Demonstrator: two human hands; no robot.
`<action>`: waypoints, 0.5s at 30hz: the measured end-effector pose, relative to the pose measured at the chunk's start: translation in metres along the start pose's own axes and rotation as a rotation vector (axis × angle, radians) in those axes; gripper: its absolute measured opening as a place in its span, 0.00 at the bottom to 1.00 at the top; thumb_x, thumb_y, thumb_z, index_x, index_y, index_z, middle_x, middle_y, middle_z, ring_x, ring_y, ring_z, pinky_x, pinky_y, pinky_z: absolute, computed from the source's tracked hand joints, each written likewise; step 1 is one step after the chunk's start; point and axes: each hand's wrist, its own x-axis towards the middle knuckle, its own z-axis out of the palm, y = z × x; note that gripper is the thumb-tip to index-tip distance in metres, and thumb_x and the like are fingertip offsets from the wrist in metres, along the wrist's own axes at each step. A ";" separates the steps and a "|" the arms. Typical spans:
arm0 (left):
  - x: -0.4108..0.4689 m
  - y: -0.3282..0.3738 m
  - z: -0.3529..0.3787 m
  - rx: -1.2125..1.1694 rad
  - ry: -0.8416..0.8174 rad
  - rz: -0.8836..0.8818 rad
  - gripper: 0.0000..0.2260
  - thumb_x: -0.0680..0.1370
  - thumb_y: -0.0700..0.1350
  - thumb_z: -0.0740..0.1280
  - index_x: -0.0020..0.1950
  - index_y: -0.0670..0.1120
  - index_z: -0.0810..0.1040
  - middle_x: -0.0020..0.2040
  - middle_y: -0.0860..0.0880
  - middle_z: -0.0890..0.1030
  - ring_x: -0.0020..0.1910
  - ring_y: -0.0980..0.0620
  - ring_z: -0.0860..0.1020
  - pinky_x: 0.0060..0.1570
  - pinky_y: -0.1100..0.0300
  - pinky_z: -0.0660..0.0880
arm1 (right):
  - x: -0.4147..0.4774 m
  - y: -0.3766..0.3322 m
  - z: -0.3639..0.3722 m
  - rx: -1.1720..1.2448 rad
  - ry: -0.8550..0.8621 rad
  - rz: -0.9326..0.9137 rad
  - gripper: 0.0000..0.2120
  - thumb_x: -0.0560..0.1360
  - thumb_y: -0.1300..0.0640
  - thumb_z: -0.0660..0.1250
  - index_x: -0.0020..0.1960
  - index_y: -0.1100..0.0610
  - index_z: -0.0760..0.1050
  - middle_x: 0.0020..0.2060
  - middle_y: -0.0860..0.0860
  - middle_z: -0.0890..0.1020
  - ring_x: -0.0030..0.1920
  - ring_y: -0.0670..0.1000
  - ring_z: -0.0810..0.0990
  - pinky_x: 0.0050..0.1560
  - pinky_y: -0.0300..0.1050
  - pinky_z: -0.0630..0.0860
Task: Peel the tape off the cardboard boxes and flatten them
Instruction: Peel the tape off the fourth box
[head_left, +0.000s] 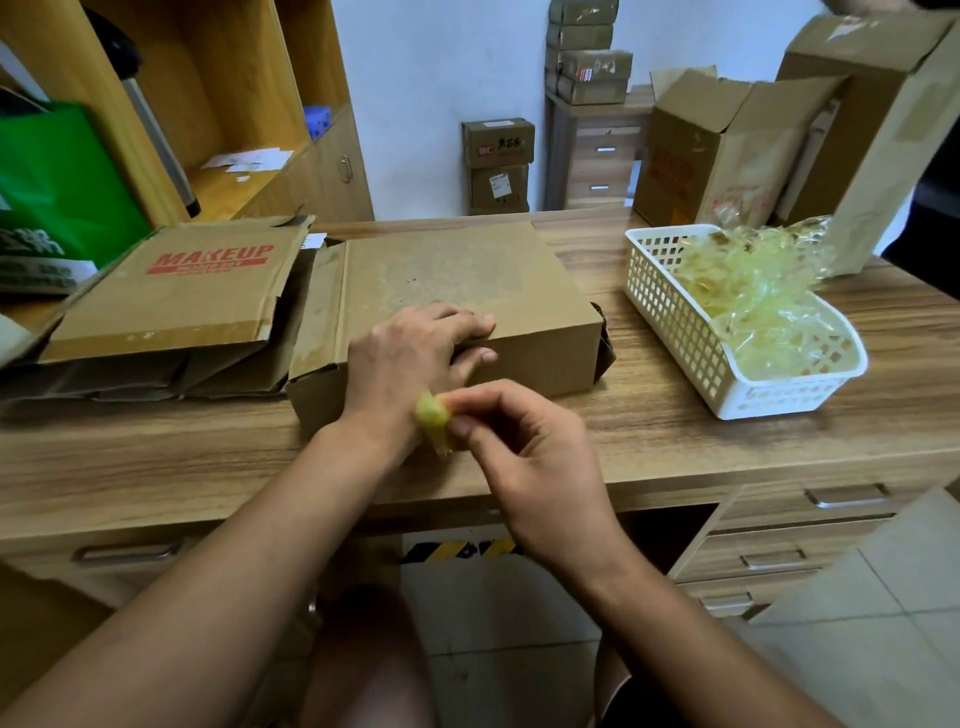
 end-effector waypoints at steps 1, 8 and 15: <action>-0.001 -0.001 0.000 -0.015 -0.005 0.011 0.14 0.77 0.59 0.69 0.61 0.60 0.82 0.58 0.57 0.83 0.57 0.50 0.80 0.40 0.60 0.69 | 0.003 -0.003 -0.001 0.038 0.027 -0.015 0.11 0.78 0.67 0.69 0.54 0.54 0.82 0.48 0.46 0.86 0.52 0.47 0.85 0.56 0.47 0.82; -0.006 0.001 -0.003 -0.032 0.012 -0.021 0.12 0.76 0.58 0.71 0.58 0.60 0.83 0.57 0.58 0.83 0.54 0.53 0.80 0.38 0.62 0.64 | 0.021 -0.011 -0.049 0.527 0.186 0.211 0.15 0.80 0.69 0.64 0.54 0.51 0.79 0.45 0.52 0.85 0.47 0.50 0.84 0.44 0.42 0.81; -0.007 -0.002 -0.001 -0.042 -0.009 -0.007 0.15 0.76 0.59 0.70 0.62 0.61 0.81 0.58 0.58 0.83 0.55 0.53 0.80 0.38 0.61 0.71 | 0.029 -0.022 -0.083 0.430 0.200 0.158 0.12 0.77 0.65 0.68 0.54 0.50 0.81 0.46 0.51 0.86 0.49 0.50 0.84 0.46 0.41 0.81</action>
